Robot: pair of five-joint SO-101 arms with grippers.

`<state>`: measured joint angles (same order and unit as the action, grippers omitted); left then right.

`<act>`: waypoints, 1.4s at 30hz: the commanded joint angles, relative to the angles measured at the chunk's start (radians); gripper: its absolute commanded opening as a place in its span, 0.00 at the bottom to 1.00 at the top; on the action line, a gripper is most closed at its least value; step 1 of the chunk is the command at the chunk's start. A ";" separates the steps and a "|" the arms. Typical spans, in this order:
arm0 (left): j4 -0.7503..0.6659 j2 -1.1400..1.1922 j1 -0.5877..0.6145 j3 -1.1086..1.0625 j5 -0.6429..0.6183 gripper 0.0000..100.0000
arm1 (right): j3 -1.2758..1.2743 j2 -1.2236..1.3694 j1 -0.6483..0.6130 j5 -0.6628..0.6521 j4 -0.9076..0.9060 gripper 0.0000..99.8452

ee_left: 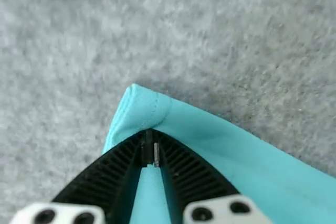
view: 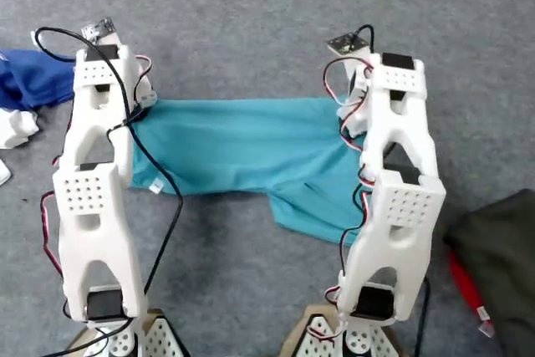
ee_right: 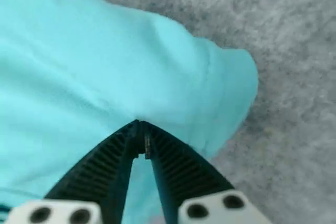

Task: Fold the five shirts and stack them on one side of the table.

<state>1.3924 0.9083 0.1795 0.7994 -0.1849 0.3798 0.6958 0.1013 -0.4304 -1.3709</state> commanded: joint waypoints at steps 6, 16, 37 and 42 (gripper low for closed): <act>0.304 0.004 -0.008 0.419 0.075 0.02 | 0.047 -0.332 -0.074 -0.018 -0.126 0.01; 0.370 -0.068 -0.049 0.203 0.086 0.02 | -0.440 -0.512 -0.183 -0.032 -0.035 0.01; -0.310 -0.998 -0.086 -1.363 0.193 0.02 | -1.015 -0.785 -0.484 -0.063 0.201 0.01; -0.408 -1.178 -0.086 -1.602 0.219 0.02 | -1.059 -0.823 -0.572 -0.058 0.150 0.01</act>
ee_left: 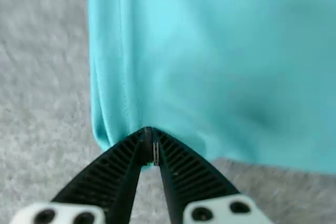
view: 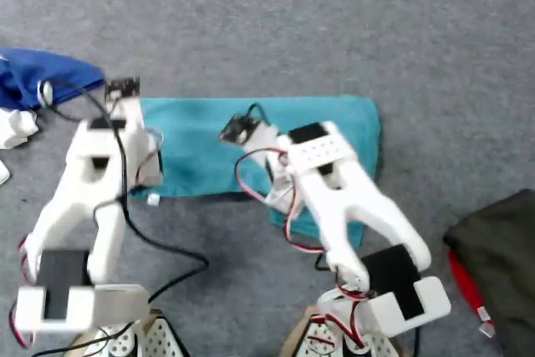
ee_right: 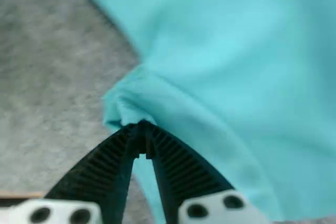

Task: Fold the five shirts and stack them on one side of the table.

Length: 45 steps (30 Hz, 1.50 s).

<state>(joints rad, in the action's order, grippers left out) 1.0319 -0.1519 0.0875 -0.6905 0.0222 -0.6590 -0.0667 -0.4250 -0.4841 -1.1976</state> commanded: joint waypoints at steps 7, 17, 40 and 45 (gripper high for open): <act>-0.048 -0.171 0.098 -0.129 0.017 0.02 | -0.140 -0.134 -0.054 -0.012 -0.026 0.01; -0.044 -0.171 0.167 -0.012 0.037 0.02 | 0.137 -0.318 0.019 -0.037 -0.195 0.01; -0.296 0.642 0.106 0.746 -0.043 0.02 | 0.575 0.460 0.489 -0.189 0.199 0.01; -0.160 0.826 0.124 1.030 0.023 0.02 | 0.591 0.498 0.553 -0.265 0.199 0.01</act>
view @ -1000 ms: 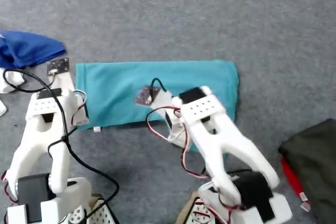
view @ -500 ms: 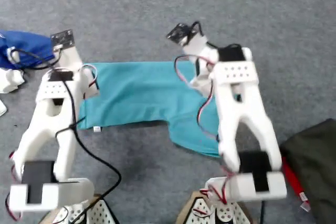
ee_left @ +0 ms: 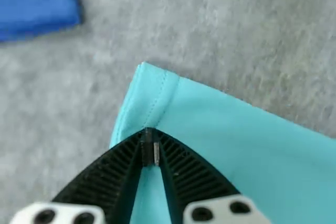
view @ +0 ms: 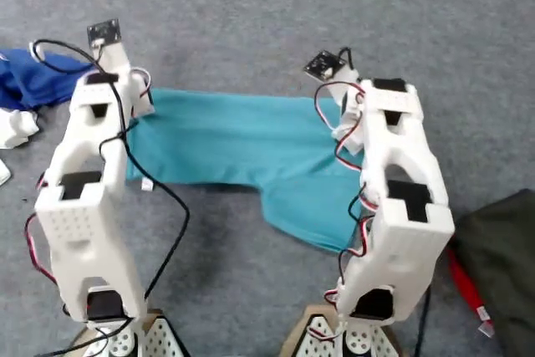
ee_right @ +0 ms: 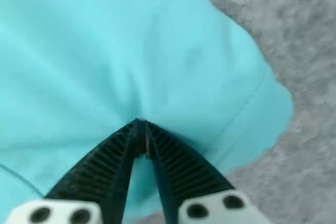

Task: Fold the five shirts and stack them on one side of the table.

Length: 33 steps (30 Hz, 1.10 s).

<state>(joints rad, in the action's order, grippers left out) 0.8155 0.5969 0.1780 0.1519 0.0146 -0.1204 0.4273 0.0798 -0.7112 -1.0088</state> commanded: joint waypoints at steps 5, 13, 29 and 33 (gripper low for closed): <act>0.219 0.180 0.035 0.404 0.035 0.02 | 0.082 0.001 0.041 -0.068 0.002 0.01; 0.471 0.170 0.026 0.624 0.089 0.02 | 0.134 -0.193 -0.010 -0.074 -0.170 0.01; 0.723 -0.193 0.034 0.520 0.118 0.02 | -0.535 -1.013 -0.329 -0.110 -0.259 0.01; 0.598 -0.377 0.031 0.178 0.086 0.02 | -0.654 -1.070 -0.377 -0.092 -0.253 0.02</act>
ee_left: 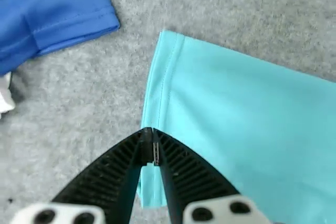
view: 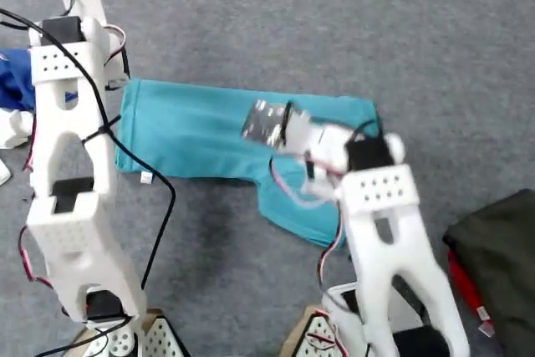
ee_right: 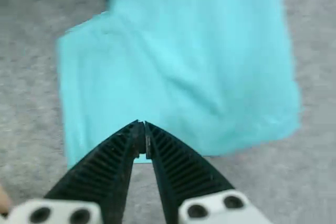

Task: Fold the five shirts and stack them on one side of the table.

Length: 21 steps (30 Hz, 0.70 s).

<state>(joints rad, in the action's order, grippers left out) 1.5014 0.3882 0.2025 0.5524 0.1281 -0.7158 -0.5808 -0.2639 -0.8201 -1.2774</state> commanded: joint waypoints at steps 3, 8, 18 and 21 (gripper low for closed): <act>-0.272 -0.374 -0.003 -0.586 -0.037 0.02 | -0.088 -0.062 -0.050 0.025 0.015 0.09; -0.692 -0.705 -0.031 -1.163 -0.068 0.02 | -0.090 -0.061 -0.137 0.032 -0.037 0.10; -1.034 -0.661 0.006 -1.382 -0.189 0.02 | -0.197 -0.061 -0.214 0.141 -0.028 0.21; -1.030 -0.579 0.060 -1.321 -0.192 0.02 | -0.257 -0.061 -0.199 0.141 -0.006 0.21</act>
<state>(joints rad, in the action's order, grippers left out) 0.4918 -0.2378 0.2194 -0.8362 -0.0545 -0.9413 -0.6099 -0.4618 -0.6897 -1.3065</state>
